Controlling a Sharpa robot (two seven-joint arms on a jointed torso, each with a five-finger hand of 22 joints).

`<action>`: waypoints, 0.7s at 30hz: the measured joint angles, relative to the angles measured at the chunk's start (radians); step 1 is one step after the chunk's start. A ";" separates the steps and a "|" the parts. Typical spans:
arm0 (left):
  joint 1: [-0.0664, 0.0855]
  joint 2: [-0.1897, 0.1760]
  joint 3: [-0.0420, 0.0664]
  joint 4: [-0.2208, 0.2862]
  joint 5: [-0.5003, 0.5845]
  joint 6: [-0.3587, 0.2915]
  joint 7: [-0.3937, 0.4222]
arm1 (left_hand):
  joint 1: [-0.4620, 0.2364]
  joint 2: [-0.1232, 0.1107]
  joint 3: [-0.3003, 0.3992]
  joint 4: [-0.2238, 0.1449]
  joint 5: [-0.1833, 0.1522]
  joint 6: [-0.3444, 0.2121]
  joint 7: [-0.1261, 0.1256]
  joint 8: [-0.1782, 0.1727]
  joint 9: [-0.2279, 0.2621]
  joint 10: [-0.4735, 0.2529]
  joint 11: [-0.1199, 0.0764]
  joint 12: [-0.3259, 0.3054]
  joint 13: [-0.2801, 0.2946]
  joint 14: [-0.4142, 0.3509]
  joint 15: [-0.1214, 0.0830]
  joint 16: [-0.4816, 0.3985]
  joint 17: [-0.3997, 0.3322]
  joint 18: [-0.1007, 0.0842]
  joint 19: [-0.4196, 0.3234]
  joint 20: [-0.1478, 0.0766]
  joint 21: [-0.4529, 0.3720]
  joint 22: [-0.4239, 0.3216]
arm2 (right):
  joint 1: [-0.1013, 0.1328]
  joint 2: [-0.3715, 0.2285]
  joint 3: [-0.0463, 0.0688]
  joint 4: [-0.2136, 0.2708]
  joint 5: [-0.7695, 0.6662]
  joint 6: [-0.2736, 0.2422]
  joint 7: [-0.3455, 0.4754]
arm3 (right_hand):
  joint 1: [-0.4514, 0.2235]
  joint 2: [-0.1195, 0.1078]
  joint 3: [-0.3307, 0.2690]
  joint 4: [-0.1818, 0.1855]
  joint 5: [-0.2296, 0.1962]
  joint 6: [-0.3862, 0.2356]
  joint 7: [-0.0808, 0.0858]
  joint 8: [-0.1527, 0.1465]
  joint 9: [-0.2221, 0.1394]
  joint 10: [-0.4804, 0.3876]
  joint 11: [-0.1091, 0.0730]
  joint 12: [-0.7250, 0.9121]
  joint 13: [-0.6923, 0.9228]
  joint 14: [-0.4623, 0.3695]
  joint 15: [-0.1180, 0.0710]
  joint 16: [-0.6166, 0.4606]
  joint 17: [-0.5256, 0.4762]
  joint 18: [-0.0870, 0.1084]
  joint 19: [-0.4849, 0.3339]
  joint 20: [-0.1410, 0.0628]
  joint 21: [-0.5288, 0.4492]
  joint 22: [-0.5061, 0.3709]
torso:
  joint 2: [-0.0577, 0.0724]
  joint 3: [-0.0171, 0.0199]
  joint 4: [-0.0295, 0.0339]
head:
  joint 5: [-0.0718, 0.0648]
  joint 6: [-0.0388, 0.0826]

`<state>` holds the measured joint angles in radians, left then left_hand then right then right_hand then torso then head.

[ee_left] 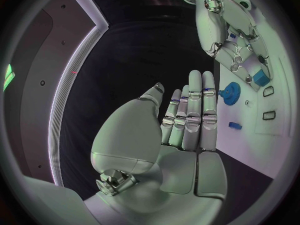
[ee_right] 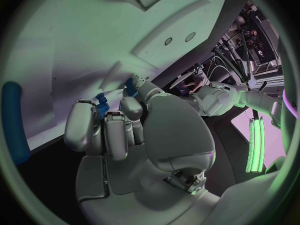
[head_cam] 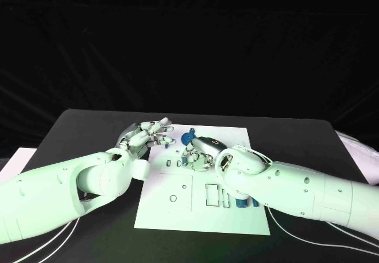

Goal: Assemble the parts on the task board

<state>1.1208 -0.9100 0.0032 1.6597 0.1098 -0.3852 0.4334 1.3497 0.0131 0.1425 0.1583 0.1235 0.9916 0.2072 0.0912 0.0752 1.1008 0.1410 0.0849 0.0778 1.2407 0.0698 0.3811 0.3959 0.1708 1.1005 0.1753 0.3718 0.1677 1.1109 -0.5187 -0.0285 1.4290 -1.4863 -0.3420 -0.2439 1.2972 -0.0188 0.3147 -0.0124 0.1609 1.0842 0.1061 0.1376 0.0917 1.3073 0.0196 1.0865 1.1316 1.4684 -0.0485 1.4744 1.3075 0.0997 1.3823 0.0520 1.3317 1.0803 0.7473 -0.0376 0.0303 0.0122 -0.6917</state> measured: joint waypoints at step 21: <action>0.000 0.000 0.000 0.000 0.000 0.001 -0.001 | 0.000 0.000 0.003 -0.003 0.000 0.000 0.000 0.000 0.001 0.000 0.000 0.000 0.000 -0.004 -0.004 0.000 0.002 0.000 -0.004 -0.004 0.000 0.000 | -0.001 -0.002 0.002 0.007 -0.029 0.023 -0.011 | -0.023 -0.023 0.000 0.000 0.013 -0.003 0.003 -0.004 0.018 -0.024 0.008 -0.037 -0.029 0.000 0.000 -0.004 0.000 0.000 -0.004 0.004 -0.008 -0.010 | 0.000 -0.0001 -0.0004 | 0.004 -0.005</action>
<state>1.1209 -0.9103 0.0032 1.6596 0.1098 -0.3838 0.4324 1.3497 0.0131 0.1454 0.1554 0.1235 0.9916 0.2073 0.0912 0.0760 1.1007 0.1411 0.0849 0.0778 1.2370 0.0662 0.3811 0.3979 0.1708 1.0969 0.1717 0.3718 0.1682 1.1096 -0.5211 -0.0270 1.4360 -1.5152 -0.3188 -0.2552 1.2738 -0.0423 0.3147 -0.0123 0.1741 1.0812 0.1094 0.1334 0.1098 1.2838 0.0280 1.0492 1.1024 1.4684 -0.0485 1.4706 1.3074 0.0997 1.3784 0.0558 1.3240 1.0702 0.7470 -0.0377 0.0299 0.0157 -0.6970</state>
